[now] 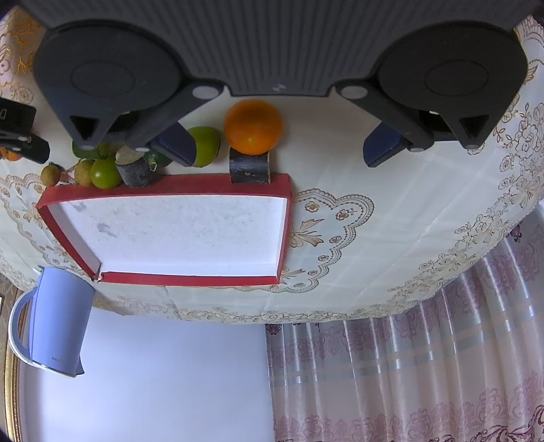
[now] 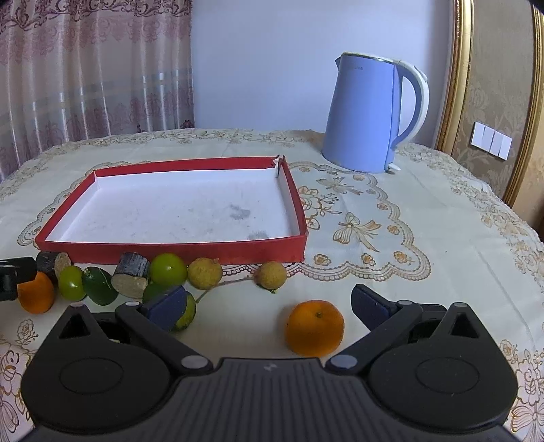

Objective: Organize fruits
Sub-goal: 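Move the left gripper toward the mandarin orange beside the tray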

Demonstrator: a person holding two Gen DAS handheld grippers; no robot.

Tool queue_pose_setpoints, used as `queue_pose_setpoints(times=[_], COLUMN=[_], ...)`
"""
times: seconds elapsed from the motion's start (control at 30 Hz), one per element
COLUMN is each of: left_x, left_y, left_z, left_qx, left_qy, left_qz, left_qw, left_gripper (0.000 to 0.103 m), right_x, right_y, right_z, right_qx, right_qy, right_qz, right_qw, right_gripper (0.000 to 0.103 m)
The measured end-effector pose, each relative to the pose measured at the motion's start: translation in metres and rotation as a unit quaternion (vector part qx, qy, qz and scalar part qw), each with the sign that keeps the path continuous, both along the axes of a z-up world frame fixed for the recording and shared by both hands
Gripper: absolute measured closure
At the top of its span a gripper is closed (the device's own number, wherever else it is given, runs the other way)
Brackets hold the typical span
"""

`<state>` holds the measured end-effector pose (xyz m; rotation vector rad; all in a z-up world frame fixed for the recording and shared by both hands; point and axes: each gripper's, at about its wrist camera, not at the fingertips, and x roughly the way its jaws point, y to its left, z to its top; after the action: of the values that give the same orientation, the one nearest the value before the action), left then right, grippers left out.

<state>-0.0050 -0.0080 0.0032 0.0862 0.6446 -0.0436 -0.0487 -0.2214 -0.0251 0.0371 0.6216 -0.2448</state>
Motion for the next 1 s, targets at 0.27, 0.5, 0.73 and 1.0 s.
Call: queue_pose_setpoints(times=[0.27,0.5,0.73,1.0], left_x=[-0.001,-0.006,-0.016,-0.018], left_y=[0.001,0.006,0.016,0.021], left_z=[-0.002,-0.005,-0.013,-0.023], left_qx=[-0.003,-0.002,-0.006,-0.008], left_qy=[-0.001,-0.004,0.004,0.012], left_qz=[-0.005,-0.007,-0.016,-0.026], left_qw=[1.0000,1.0000,0.9998,0.9996], left_gripper=[0.000,0.000,0.000,0.000], right_x=[-0.001,-0.014,-0.020,-0.025], right_y=[0.000,0.000,-0.005,-0.003], right_z=[0.001,0.005,0.001,-0.006], right_qx=[0.002,-0.013,0.016,0.012], right_qy=[-0.001,-0.033,-0.040,-0.035], right_qz=[0.003,0.008,0.024,0.039], right_qw=[1.000,0.999,0.999,0.999], right_gripper=[0.000,0.000,0.000,0.000])
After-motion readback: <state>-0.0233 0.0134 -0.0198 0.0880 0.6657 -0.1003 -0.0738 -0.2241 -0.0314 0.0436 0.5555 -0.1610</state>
